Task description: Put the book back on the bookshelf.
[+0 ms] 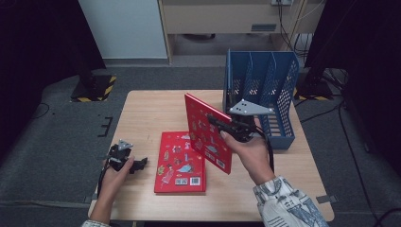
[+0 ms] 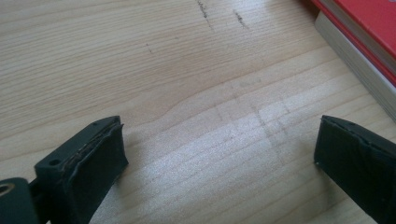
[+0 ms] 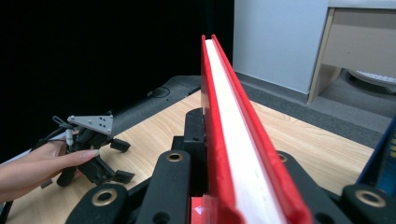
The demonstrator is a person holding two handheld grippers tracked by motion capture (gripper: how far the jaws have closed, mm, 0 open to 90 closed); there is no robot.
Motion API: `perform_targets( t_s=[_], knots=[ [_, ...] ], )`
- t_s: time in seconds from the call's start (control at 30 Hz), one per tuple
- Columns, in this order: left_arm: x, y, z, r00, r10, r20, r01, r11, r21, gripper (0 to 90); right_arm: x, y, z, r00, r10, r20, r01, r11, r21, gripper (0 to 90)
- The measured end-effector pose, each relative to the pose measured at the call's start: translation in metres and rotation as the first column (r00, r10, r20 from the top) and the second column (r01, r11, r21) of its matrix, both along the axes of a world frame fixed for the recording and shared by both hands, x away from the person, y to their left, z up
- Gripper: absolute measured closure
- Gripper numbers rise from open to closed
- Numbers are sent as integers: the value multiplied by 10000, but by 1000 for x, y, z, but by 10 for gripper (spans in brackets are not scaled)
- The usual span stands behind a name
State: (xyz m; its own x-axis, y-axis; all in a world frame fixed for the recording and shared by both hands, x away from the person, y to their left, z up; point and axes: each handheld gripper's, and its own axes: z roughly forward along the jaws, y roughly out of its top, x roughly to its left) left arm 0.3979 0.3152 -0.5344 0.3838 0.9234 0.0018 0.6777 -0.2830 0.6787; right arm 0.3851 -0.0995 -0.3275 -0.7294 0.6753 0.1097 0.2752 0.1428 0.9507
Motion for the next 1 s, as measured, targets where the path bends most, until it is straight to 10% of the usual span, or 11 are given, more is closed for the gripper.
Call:
perform_targets(
  t_s=[1.0],
  knots=[
    [-3,-2,-2,9995,215,221,-214,9998,-60,0,-53,-83,1,9954,-957,-43,958,9953,112,789]
  ],
)
